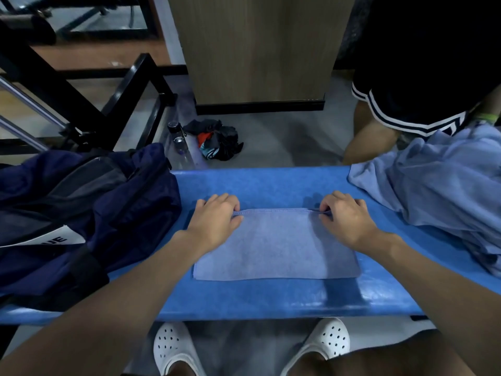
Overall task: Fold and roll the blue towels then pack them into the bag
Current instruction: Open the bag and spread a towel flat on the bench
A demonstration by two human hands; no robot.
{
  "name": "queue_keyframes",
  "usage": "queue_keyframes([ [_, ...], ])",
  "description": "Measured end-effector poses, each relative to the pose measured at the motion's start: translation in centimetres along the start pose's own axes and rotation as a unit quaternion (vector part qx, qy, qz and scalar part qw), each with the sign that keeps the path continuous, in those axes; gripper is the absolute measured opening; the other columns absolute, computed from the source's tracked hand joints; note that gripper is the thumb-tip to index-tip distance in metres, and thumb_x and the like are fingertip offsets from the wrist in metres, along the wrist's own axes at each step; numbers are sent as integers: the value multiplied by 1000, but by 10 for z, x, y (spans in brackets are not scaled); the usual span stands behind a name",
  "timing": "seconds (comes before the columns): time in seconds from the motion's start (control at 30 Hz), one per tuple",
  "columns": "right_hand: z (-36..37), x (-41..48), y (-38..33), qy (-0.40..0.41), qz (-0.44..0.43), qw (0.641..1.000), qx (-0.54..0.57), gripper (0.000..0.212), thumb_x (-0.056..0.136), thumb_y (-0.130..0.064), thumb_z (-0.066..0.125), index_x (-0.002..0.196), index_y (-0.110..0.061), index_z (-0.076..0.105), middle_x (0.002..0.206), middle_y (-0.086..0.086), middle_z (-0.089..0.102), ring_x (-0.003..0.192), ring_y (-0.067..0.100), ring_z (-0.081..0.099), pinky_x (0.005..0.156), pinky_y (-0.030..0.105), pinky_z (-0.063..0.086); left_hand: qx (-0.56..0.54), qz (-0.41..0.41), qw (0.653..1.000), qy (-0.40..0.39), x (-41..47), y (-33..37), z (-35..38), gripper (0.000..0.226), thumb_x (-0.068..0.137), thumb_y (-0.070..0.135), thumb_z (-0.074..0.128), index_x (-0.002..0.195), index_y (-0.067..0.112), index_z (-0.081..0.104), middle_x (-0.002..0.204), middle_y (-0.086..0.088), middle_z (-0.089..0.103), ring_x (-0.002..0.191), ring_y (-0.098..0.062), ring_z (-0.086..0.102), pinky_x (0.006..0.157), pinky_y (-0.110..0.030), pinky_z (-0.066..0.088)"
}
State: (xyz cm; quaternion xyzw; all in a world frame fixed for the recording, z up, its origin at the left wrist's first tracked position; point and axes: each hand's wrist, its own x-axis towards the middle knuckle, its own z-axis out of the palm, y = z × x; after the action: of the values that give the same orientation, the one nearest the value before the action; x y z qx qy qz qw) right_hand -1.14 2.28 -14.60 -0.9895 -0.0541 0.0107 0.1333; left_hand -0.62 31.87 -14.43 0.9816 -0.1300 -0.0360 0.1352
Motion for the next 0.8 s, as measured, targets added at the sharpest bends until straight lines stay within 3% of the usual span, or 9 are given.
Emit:
queue_keyframes([
  [0.17, -4, -2, 0, -1, -7, 1000, 29, 7, 92, -14, 51, 87, -19, 53, 90, -4, 48, 90, 21, 48, 79, 31, 26, -2, -7, 1000, 3, -1, -2, -3, 12, 101, 31, 50, 99, 21, 56, 99, 8, 54, 97, -17, 48, 85, -33, 27],
  [0.33, -5, -2, -2, 23, 10, 990, 137, 8, 92, -14, 51, 85, -11, 49, 79, 2, 53, 74, 26, 53, 65, 39, 43, -33, -19, 999, 29, -4, -5, -2, 15, 102, 28, 49, 89, 21, 50, 85, 9, 55, 86, -18, 48, 80, -34, 28],
  [0.5, 1, 4, -1, 11, 27, 993, 113, 9, 94, -18, 48, 87, -13, 48, 80, 3, 55, 74, 25, 53, 61, 38, 41, -42, -36, 998, 30, -2, -6, 0, 16, 103, 27, 46, 91, 19, 49, 83, 8, 56, 87, -20, 50, 83, -37, 34],
  [0.6, 5, 7, -1, 7, 35, 997, 71, 7, 94, -19, 49, 97, -13, 52, 94, 4, 57, 93, 29, 54, 74, 38, 40, -33, -42, 998, 34, -1, -2, 2, 12, 104, 27, 45, 105, 19, 55, 100, 7, 59, 100, -22, 51, 89, -37, 35],
  [0.7, 11, -2, -7, 59, 15, 996, -62, 37, 95, -30, 44, 126, -13, 51, 123, 7, 55, 118, 29, 46, 96, 43, 35, 21, -1, 996, 85, -13, 5, 11, 31, 103, 26, 41, 131, 19, 53, 125, 4, 56, 118, -22, 50, 100, -37, 32],
  [0.8, 21, -23, -26, 55, -87, 991, -82, 59, 95, -46, 31, 141, -14, 46, 146, 9, 46, 137, 28, 39, 110, 46, 28, 51, 77, 991, 98, -35, 15, 22, 48, 97, 32, 31, 133, 16, 58, 139, -1, 57, 133, -24, 49, 108, -38, 32],
])
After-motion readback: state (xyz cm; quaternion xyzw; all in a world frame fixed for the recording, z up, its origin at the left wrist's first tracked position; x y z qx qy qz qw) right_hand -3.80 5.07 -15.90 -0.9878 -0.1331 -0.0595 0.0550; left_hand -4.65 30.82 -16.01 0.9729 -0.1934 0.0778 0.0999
